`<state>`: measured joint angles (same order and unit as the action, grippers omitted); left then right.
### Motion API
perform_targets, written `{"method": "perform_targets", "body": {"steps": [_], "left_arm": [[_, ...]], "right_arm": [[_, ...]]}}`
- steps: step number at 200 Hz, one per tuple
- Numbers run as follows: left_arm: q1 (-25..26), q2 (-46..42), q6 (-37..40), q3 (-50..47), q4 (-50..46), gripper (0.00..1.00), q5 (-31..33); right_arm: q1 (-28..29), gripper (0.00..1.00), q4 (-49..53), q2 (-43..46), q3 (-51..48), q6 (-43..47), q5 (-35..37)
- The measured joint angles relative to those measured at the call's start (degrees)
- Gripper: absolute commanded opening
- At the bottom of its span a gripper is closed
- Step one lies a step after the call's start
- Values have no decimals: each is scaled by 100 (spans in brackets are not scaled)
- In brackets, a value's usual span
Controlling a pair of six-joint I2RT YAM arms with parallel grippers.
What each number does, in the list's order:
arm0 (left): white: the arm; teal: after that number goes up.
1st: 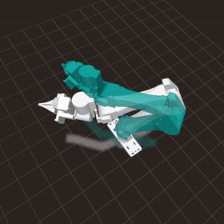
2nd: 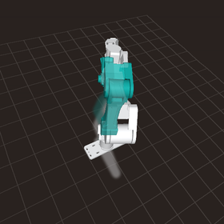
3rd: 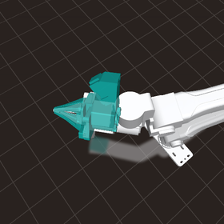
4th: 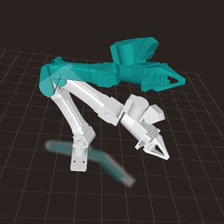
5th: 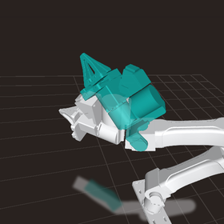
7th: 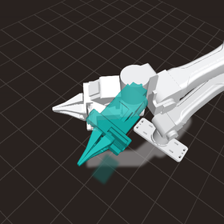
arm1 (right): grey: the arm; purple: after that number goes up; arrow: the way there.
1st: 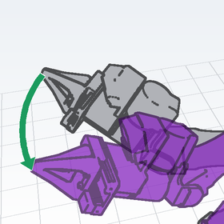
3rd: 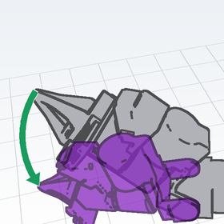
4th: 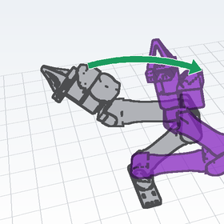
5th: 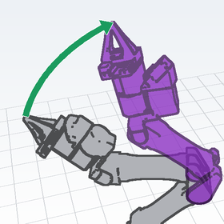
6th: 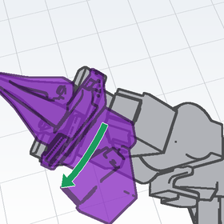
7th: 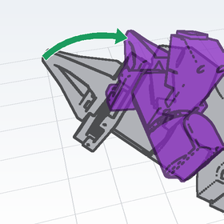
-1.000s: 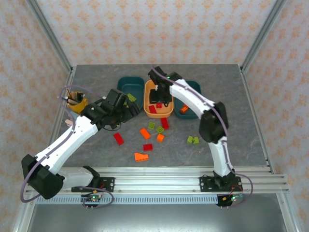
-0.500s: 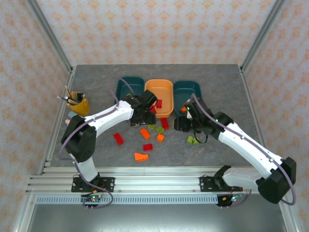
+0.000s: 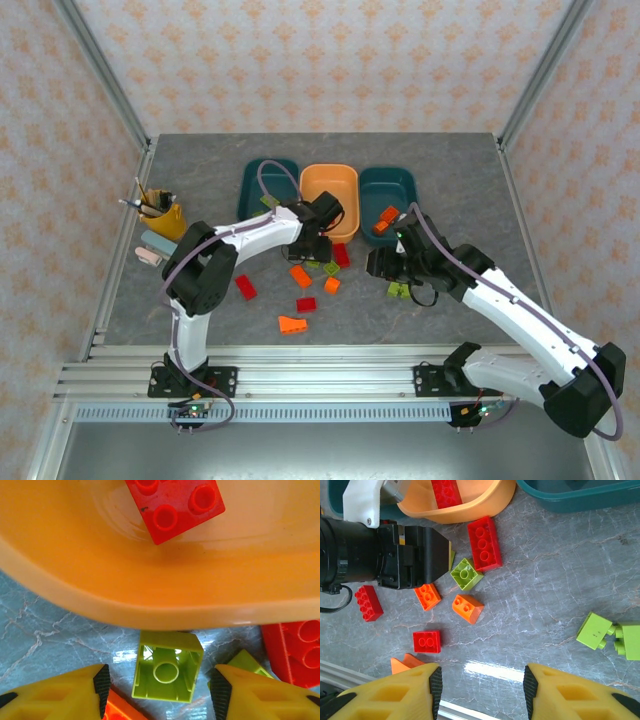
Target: Sort the legos into containers by color
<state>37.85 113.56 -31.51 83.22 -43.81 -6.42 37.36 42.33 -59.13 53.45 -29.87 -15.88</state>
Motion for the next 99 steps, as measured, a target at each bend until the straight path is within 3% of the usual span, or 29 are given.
{"method": "perform_targets", "body": {"steps": [99], "left_arm": [[4, 358, 164, 109, 136, 42, 85]], "right_arm": [[0, 49, 2, -28, 0, -15, 46]]}}
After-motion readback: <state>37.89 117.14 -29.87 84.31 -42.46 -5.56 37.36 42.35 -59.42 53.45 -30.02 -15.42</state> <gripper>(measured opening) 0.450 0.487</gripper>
